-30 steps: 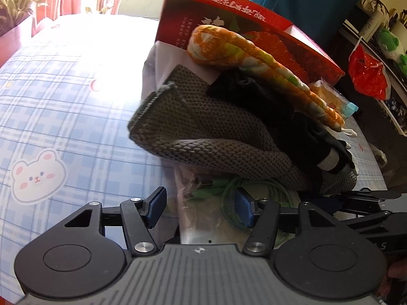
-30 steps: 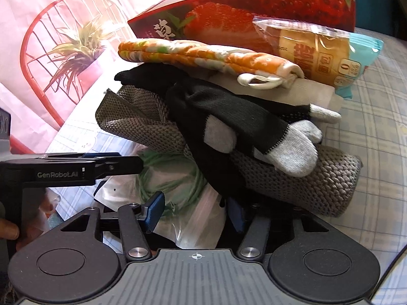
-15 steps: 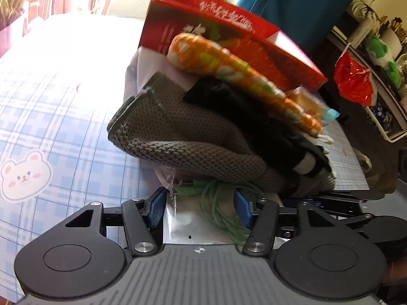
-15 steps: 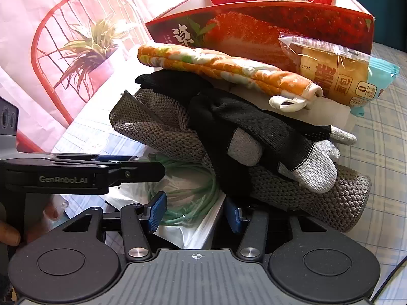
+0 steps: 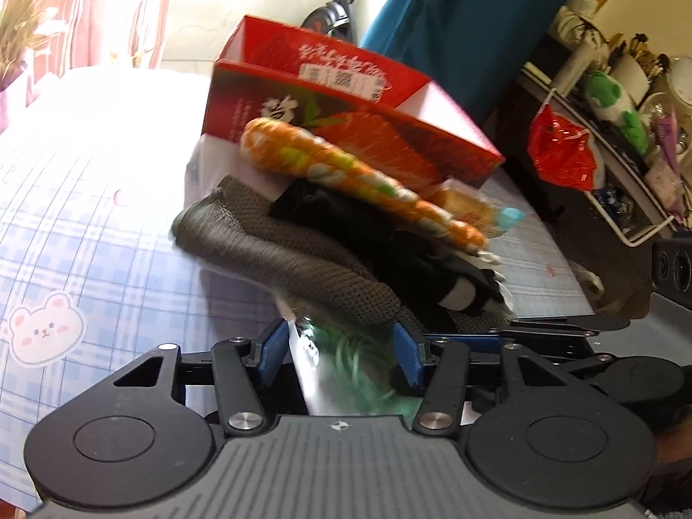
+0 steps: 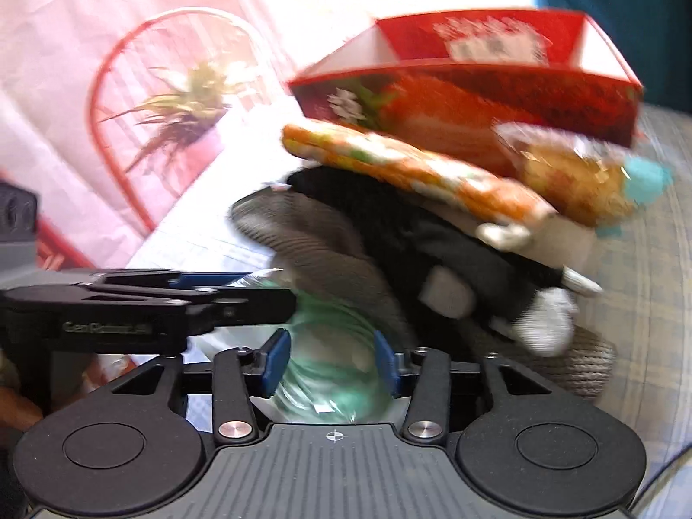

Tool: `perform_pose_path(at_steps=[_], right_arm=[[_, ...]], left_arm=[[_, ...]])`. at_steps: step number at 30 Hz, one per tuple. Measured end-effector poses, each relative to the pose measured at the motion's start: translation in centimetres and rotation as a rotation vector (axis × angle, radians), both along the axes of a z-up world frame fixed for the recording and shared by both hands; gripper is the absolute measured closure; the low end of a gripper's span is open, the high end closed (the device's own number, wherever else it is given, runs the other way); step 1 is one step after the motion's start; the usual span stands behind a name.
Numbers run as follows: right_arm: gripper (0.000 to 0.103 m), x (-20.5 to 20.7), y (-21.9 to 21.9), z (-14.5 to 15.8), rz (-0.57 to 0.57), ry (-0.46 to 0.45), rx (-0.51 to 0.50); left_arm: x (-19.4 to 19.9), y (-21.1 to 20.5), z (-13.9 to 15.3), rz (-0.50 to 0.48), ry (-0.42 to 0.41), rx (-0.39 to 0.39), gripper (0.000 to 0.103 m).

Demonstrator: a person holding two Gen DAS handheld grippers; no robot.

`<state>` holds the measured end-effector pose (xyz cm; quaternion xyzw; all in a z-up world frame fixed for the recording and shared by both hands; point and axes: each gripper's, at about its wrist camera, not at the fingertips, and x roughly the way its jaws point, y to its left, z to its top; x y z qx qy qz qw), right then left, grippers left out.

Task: Organize soft objects
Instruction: 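Grasp the clear bag of green cables with the left tool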

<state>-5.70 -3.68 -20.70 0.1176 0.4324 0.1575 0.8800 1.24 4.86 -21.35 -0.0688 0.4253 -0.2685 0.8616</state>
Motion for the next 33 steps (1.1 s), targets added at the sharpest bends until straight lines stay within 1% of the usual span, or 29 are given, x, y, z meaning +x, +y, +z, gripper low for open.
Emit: perform_pose_path(at_steps=[1,3,4,8,11,13,16,18,23,27,29,30,31,32,33], right_arm=[[0.065,-0.1,0.2,0.4,0.016,-0.015,-0.01],[0.065,-0.2,0.9,1.0,0.037,-0.042,-0.074],[0.065,-0.2,1.0,1.0,0.039,-0.042,-0.09],[0.065,0.2,0.2,0.0,-0.011,0.028,-0.07],[0.065,0.0,-0.6,-1.1,-0.046,0.082,-0.057],[0.063,-0.1,-1.1,-1.7,-0.071,0.114,-0.046],[0.062,0.0,-1.5,-2.2,-0.101,0.144,-0.053],[0.062,0.1,-1.6,-2.6,-0.1,0.156,-0.037],[0.064,0.8,-1.1,-3.0,-0.082,0.161,-0.035],[0.063,1.4,-1.5,-3.9,-0.092,0.155,-0.01],[0.063,1.4,-1.8,-4.3,-0.102,0.148,0.011],[0.066,1.4,-2.0,-4.4,-0.105,0.145,0.017],[0.07,1.3,-1.9,-4.4,-0.102,0.144,0.014],[0.073,1.4,-1.7,-4.3,-0.096,0.14,0.0],[0.079,1.3,-1.6,-4.0,-0.085,0.13,-0.011]], left_arm=[[-0.1,-0.1,0.2,-0.003,-0.009,0.005,0.048],[-0.3,-0.4,0.3,0.002,-0.02,0.029,0.048],[-0.3,-0.4,0.2,0.01,-0.016,0.036,0.048],[0.1,0.7,-1.3,0.047,0.038,0.036,0.051],[0.2,1.1,-2.5,0.062,0.073,0.064,0.052],[0.4,1.2,-3.0,0.064,0.091,0.071,0.052],[0.7,1.3,-3.7,0.065,0.107,0.092,0.052],[0.9,1.7,-4.4,0.063,0.118,0.106,0.052],[1.1,2.1,-5.0,0.049,0.126,0.101,0.051],[1.3,2.2,-5.2,0.024,0.116,0.112,0.051],[1.6,2.0,-5.3,0.025,0.114,0.101,0.05],[1.4,1.9,-5.1,0.027,0.116,0.093,0.051],[1.5,1.8,-5.1,0.026,0.125,0.075,0.054],[1.4,1.6,-5.0,0.027,0.125,0.065,0.054],[1.3,1.4,-4.8,0.022,0.116,0.07,0.055]])
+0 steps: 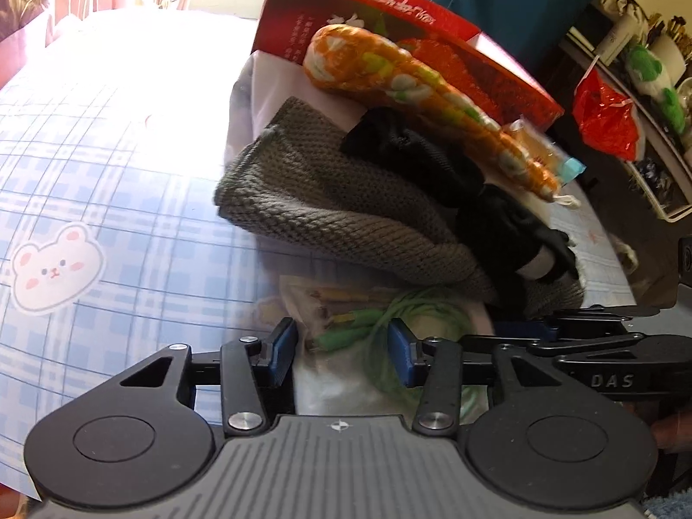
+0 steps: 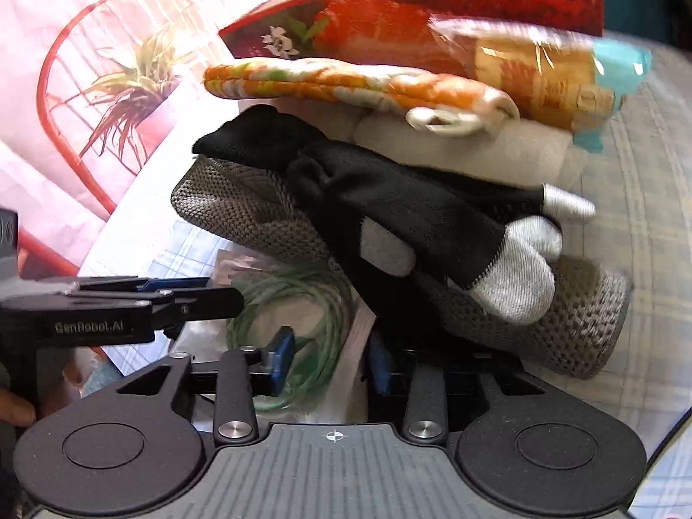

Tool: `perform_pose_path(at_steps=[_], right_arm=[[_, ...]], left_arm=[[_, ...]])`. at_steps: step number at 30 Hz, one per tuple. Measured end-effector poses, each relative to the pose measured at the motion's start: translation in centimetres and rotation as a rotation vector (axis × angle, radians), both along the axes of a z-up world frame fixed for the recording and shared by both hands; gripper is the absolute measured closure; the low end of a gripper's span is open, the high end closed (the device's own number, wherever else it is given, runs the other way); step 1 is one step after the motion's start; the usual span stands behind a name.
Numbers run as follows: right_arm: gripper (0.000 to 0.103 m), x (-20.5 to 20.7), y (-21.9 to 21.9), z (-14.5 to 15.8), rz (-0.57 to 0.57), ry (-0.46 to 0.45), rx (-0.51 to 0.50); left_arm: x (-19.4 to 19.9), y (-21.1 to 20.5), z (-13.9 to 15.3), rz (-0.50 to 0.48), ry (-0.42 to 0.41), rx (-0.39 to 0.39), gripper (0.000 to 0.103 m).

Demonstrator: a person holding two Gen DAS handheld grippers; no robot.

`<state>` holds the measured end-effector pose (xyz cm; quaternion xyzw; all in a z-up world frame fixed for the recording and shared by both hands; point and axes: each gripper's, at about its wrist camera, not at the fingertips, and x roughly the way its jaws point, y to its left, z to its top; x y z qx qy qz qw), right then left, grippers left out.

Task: Organize soft objects
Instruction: 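Grasp the clear bag of green cables with the left tool, then lift the cable bag with the left tool and lower it into the red box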

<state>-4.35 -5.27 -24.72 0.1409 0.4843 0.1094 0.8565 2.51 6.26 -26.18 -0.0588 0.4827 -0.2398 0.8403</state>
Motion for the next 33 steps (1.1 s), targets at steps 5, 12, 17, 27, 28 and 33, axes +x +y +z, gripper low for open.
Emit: perform_pose_path(at_steps=[5,12,17,27,28,33], right_arm=[[0.086,-0.3,-0.2,0.5,0.009,-0.006,0.019],[0.089,-0.8,0.1,0.7,0.026,-0.014,0.027],[0.089,-1.1,0.3,1.1,0.035,-0.024,0.024],[0.089,-1.8,1.8,5.0,0.113,-0.197,-0.033],[0.089,-1.9,2.0,5.4,0.122,-0.219,-0.045],[0.089,-2.4,2.2,7.9,0.156,-0.326,-0.095]], left_arm=[[-0.5,0.4,0.0,-0.006,0.0,-0.01,0.065],[-1.2,1.2,0.0,0.015,0.003,-0.005,0.068],[-1.6,1.4,0.3,0.028,-0.002,-0.008,0.068],[-2.3,4.3,3.2,0.106,-0.095,-0.116,0.068],[-2.4,4.4,3.7,0.109,-0.109,-0.123,0.068],[-2.8,5.3,5.9,0.122,-0.166,-0.171,0.068]])
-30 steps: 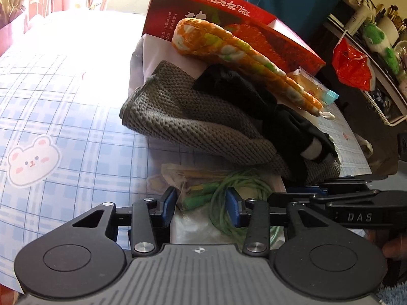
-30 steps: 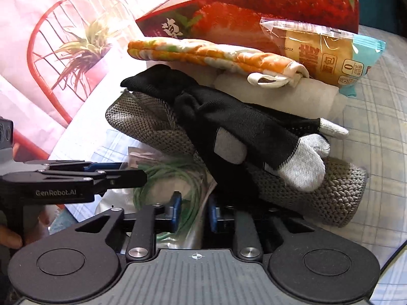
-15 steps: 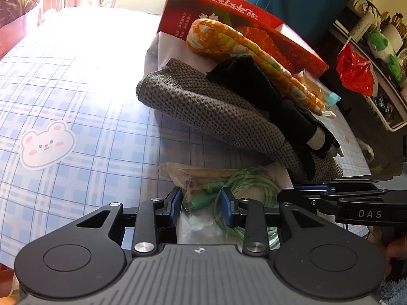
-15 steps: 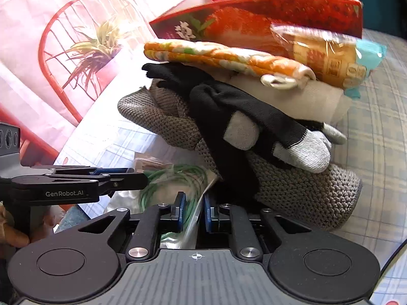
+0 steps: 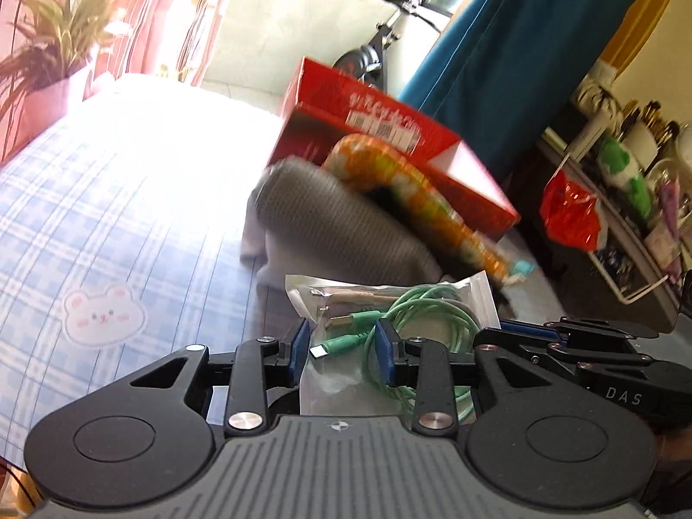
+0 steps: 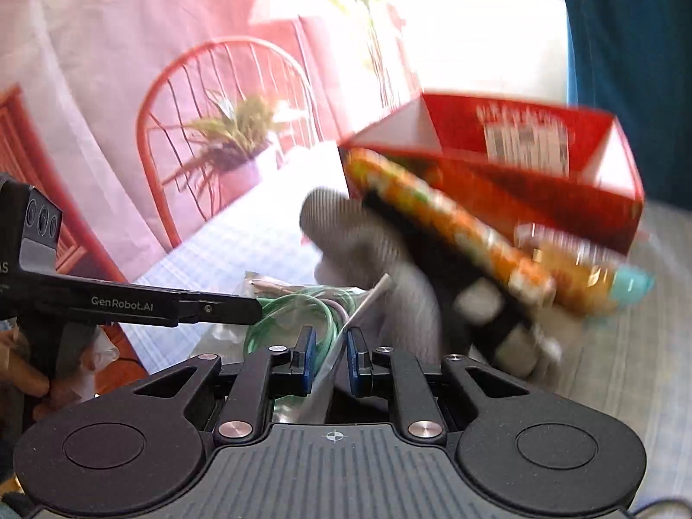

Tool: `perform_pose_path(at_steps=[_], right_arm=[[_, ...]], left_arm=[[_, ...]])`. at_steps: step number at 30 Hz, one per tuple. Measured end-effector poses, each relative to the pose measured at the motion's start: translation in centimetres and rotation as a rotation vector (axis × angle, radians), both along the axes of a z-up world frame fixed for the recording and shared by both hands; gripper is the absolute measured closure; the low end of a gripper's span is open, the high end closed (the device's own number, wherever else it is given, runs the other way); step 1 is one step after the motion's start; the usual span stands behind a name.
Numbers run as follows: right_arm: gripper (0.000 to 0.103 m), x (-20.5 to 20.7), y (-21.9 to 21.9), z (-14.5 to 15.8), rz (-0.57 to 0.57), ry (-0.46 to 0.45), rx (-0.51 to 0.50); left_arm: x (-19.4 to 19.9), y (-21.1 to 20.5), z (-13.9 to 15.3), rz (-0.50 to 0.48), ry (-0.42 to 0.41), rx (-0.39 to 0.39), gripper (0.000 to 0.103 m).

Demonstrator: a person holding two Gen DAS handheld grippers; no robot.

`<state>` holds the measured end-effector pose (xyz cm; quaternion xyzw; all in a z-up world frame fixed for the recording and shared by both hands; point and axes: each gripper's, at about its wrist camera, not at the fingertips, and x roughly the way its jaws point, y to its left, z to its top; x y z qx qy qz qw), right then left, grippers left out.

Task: Organize soft objects
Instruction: 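Lift the cable bag with the left tool and lower it into the red box, then open the left tool and move it back to the pile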

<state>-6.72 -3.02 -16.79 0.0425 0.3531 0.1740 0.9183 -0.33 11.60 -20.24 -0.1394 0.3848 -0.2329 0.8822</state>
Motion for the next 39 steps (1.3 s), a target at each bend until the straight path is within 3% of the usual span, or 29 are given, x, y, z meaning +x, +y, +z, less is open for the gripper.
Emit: perform_pose_path(at_steps=[11,24,32,39], right_arm=[[0.089,2.5,-2.4,5.2,-0.023,-0.154,-0.037],[0.089,11.5,-7.8,8.2,-0.077,-0.227,-0.024],[0.089,17.6,-10.6,6.5,-0.131,-0.201,-0.046],[0.09,20.2,-13.0,2.8,-0.163,-0.093,-0.02]], left_arm=[[3.2,-2.5,5.1,-0.03,-0.119,-0.014,0.068],[12.4,-8.5,8.3,-0.074,-0.241,0.06,0.068],[18.2,-11.9,6.5,-0.064,-0.189,0.105,0.068],[20.2,-14.1,4.5,-0.094,-0.102,0.202,0.068]])
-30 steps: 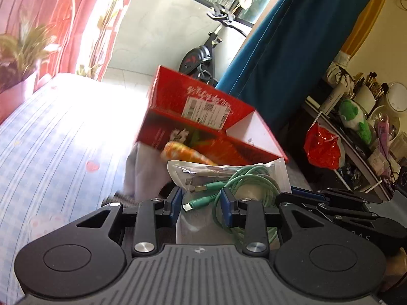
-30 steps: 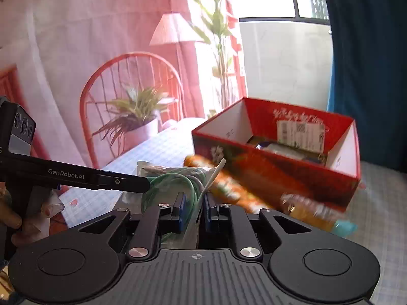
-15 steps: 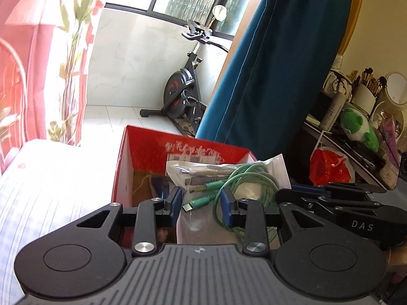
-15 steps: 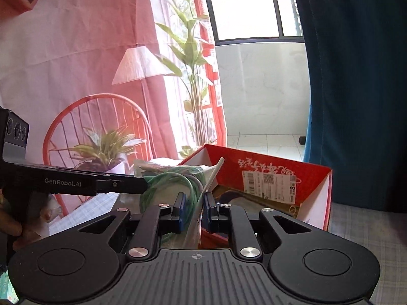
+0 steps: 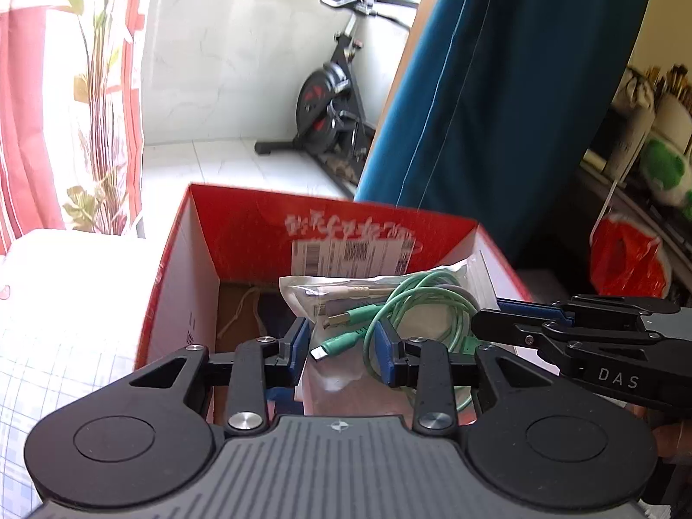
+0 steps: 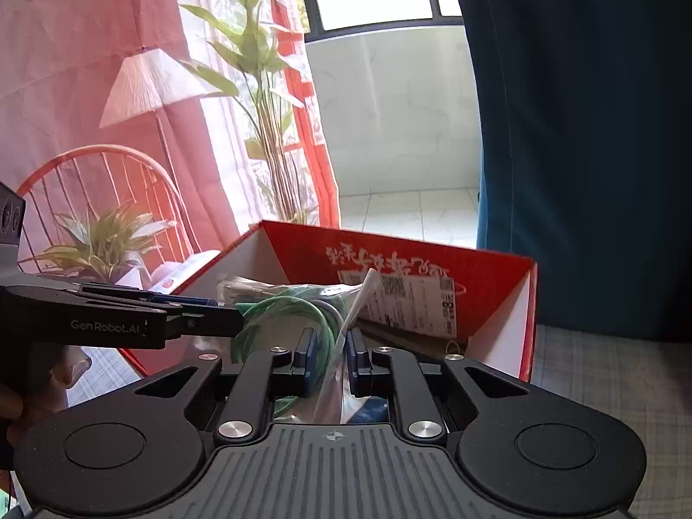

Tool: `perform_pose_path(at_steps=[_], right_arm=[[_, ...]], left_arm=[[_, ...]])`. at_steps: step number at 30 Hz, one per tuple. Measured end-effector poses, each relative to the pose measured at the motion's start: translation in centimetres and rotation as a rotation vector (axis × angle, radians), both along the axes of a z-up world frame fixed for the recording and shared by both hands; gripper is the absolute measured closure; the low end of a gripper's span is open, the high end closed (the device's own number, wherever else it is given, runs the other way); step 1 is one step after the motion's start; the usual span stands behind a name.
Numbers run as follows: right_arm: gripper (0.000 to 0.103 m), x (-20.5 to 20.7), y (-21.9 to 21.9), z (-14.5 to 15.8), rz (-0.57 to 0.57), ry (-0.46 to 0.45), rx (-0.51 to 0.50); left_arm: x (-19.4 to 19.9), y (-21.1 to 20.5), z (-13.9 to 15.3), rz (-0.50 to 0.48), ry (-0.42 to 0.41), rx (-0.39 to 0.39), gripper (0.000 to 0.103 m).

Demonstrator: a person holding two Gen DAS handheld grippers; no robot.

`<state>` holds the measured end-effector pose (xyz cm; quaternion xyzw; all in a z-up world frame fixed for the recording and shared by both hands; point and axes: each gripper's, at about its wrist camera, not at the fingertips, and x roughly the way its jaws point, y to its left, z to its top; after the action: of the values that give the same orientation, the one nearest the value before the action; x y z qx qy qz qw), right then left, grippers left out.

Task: Organize soft objects
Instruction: 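Open the left tool and move it back to the pile, then grasp the orange floral cloth roll with the left tool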

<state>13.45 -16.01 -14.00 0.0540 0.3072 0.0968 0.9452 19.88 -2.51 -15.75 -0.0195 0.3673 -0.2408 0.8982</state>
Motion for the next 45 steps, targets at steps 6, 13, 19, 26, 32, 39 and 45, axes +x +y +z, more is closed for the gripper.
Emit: perform_pose_path(at_steps=[6,13,19,26,32,39,45], right_arm=[[0.077,1.1,-1.7,-2.9,-0.02,0.112,0.038],[0.077,0.3,-2.8,-2.4,0.056,0.101,0.116],[0.077,-1.4,-2.4,-1.4,0.108,0.074,0.103],[0.078,-5.4,-1.1,-0.9,0.096,0.055,0.131],[0.078,-10.1,0.3,-0.7,0.029,0.026,0.119],[0.078,-13.0,2.9,-1.5,-0.01,0.079,0.143],[0.081,-13.8,5.2,-3.3,-0.041,0.154,0.127]], left_arm=[[0.8,-0.9,-0.7,0.01,0.074,0.085,0.059],[0.1,-1.9,0.5,0.011,0.06,0.127,0.049],[-2.3,-1.3,1.8,0.064,0.039,0.139,0.049],[-5.4,0.9,1.9,0.11,0.034,0.171,0.049],[-8.4,4.4,1.7,0.138,0.019,0.166,0.039],[-8.6,7.0,-1.0,0.17,0.107,0.098,0.037],[-8.0,7.0,-3.8,0.169,0.177,0.023,0.037]])
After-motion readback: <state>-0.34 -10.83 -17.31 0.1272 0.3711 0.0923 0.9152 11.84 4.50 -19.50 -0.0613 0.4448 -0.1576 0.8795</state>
